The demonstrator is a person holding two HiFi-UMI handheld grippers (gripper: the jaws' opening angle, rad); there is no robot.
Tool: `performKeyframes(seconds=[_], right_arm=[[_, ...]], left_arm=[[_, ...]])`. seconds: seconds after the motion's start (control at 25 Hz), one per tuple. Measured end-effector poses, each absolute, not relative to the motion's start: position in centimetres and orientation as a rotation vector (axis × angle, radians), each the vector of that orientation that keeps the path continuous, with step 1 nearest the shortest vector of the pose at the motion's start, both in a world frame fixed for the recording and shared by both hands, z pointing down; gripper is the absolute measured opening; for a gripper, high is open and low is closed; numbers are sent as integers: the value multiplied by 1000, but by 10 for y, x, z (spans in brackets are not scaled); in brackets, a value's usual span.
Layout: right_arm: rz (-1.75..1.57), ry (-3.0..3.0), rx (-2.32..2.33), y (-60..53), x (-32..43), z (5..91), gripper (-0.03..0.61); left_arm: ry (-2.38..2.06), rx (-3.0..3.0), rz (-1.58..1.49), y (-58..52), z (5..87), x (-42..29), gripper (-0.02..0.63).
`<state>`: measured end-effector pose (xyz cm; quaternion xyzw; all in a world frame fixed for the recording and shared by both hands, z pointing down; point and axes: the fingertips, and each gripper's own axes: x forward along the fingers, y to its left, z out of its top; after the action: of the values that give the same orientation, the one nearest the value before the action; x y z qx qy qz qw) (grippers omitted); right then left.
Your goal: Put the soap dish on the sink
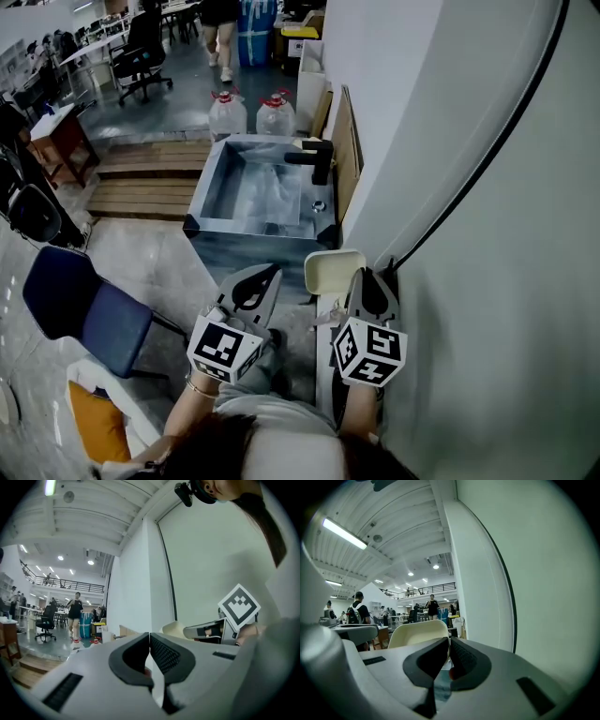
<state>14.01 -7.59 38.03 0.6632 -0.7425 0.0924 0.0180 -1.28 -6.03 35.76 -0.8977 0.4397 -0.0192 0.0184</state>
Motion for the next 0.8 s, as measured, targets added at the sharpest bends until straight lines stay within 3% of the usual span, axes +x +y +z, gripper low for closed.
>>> performKeyframes(seconds=[0.8], right_arm=[[281,-2300,2012,-166,134,390,37]], left_arm=[[1356,-2809,-83,-146,364,-10,9]])
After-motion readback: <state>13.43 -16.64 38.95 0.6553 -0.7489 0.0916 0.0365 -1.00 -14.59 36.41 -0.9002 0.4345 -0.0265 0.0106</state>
